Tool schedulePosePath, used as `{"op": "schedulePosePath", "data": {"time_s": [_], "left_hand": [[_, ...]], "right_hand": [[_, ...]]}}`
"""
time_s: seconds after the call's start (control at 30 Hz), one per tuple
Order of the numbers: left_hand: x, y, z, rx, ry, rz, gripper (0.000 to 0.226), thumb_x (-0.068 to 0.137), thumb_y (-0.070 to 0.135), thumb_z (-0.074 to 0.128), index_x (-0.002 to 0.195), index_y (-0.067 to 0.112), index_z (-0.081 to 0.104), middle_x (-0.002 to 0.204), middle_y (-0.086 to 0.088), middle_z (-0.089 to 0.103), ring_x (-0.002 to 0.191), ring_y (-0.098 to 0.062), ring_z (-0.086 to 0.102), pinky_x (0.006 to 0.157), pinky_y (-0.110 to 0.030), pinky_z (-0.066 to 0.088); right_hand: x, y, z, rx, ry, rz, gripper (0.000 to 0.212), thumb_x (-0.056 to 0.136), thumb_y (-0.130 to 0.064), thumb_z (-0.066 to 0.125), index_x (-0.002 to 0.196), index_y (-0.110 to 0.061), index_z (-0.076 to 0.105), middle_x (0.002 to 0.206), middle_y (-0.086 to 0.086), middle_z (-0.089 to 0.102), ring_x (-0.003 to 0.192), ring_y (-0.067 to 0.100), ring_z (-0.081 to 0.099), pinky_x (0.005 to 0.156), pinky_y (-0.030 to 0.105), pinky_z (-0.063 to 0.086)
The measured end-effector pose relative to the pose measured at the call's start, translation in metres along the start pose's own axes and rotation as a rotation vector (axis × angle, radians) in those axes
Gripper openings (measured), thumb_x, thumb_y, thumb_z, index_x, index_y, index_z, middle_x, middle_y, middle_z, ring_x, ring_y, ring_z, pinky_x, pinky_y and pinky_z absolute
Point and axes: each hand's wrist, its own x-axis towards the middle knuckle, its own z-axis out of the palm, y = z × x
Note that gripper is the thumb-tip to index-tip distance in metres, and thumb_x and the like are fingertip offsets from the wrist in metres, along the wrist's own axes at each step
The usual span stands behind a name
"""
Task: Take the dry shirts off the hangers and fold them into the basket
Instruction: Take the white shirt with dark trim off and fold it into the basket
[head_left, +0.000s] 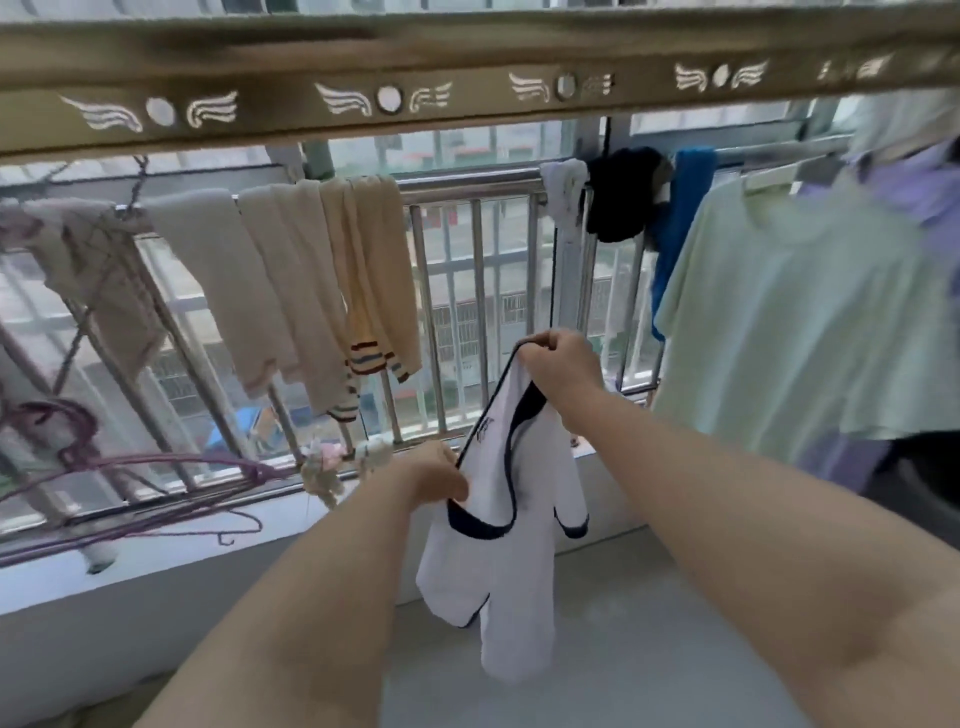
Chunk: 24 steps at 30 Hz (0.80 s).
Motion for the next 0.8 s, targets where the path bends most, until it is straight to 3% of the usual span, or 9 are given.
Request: {"op": "schedulePosePath", "data": {"time_s": [0.07, 0.13, 0.2, 0.27, 0.33, 0.43, 0.53, 0.67, 0.8], "left_hand": [[0.004, 0.025, 0.012, 0.196, 0.195, 0.007, 0.014, 0.083, 0.004, 0.048, 0.089, 0.007, 0.061, 0.078, -0.01, 0.054, 0.079, -0.026, 0.059, 0.06, -0.03, 0.041], [0.008, 0.048, 0.014, 0.223, 0.327, 0.035, 0.023, 0.087, 0.003, 0.044, 0.096, -0.001, 0.065, 0.089, -0.019, 0.061, 0.091, -0.032, 0.062, 0.067, -0.034, 0.047], [0.005, 0.072, 0.011, 0.159, 0.421, 0.07, 0.024, 0.087, 0.003, 0.044, 0.095, 0.001, 0.067, 0.092, -0.018, 0.063, 0.087, -0.031, 0.061, 0.069, -0.032, 0.048], [-0.001, 0.1, 0.012, 0.084, 0.47, 0.123, 0.018, 0.081, 0.002, 0.046, 0.076, 0.006, 0.063, 0.078, -0.014, 0.06, 0.069, -0.027, 0.055, 0.059, -0.031, 0.043], [-0.009, 0.125, 0.015, -0.005, 0.485, 0.159, 0.016, 0.077, 0.003, 0.048, 0.071, 0.006, 0.062, 0.071, -0.012, 0.059, 0.061, -0.023, 0.049, 0.052, -0.027, 0.035], [-0.013, 0.163, 0.03, -0.065, 0.487, 0.199, 0.014, 0.076, 0.004, 0.047, 0.064, 0.008, 0.054, 0.064, -0.008, 0.05, 0.057, -0.022, 0.043, 0.051, -0.026, 0.028], [-0.009, 0.191, 0.05, -0.117, 0.487, 0.227, 0.026, 0.078, 0.006, 0.045, 0.053, 0.012, 0.041, 0.057, -0.006, 0.042, 0.058, -0.023, 0.04, 0.05, -0.028, 0.024], [-0.005, 0.219, 0.071, -0.116, 0.514, 0.281, 0.028, 0.085, 0.017, 0.045, 0.059, 0.01, 0.051, 0.067, -0.011, 0.052, 0.07, -0.028, 0.048, 0.057, -0.032, 0.032], [-0.004, 0.253, 0.09, -0.186, 0.523, 0.358, 0.032, 0.088, 0.024, 0.042, 0.059, 0.01, 0.049, 0.077, -0.015, 0.055, 0.076, -0.031, 0.052, 0.066, -0.033, 0.036]], "right_hand": [[0.002, 0.011, -0.042, -0.128, 0.088, -0.026, 0.02, 0.086, -0.02, 0.053, 0.101, -0.017, 0.066, 0.083, -0.002, 0.06, 0.076, 0.017, 0.054, 0.063, 0.023, 0.038], [0.004, 0.028, -0.085, -0.3, 0.166, -0.014, 0.02, 0.088, -0.02, 0.05, 0.1, -0.016, 0.066, 0.089, 0.001, 0.06, 0.083, 0.022, 0.053, 0.07, 0.026, 0.04], [0.004, 0.05, -0.124, -0.43, 0.205, 0.057, 0.019, 0.087, -0.02, 0.046, 0.092, -0.017, 0.064, 0.089, 0.004, 0.062, 0.083, 0.026, 0.056, 0.07, 0.028, 0.043], [-0.001, 0.073, -0.161, -0.501, 0.232, 0.148, 0.017, 0.083, -0.02, 0.044, 0.071, -0.017, 0.056, 0.083, 0.006, 0.058, 0.077, 0.028, 0.052, 0.059, 0.027, 0.038], [-0.004, 0.092, -0.186, -0.47, 0.247, 0.173, 0.025, 0.08, -0.018, 0.043, 0.055, -0.018, 0.039, 0.072, 0.005, 0.048, 0.072, 0.025, 0.044, 0.05, 0.026, 0.025], [-0.007, 0.113, -0.221, -0.301, 0.196, 0.141, 0.031, 0.08, -0.012, 0.044, 0.052, -0.016, 0.033, 0.058, 0.003, 0.037, 0.064, 0.022, 0.036, 0.054, 0.031, 0.02], [-0.013, 0.124, -0.255, -0.161, 0.117, 0.138, 0.031, 0.08, -0.013, 0.048, 0.053, -0.017, 0.032, 0.058, 0.001, 0.033, 0.061, 0.019, 0.031, 0.061, 0.032, 0.022], [-0.023, 0.147, -0.3, -0.17, 0.122, 0.173, 0.019, 0.083, -0.023, 0.052, 0.069, -0.012, 0.05, 0.07, 0.004, 0.046, 0.071, 0.022, 0.045, 0.068, 0.032, 0.031], [-0.033, 0.161, -0.335, -0.179, 0.141, 0.174, 0.029, 0.088, -0.034, 0.06, 0.07, -0.012, 0.052, 0.072, 0.003, 0.051, 0.072, 0.019, 0.05, 0.066, 0.029, 0.036]]}}
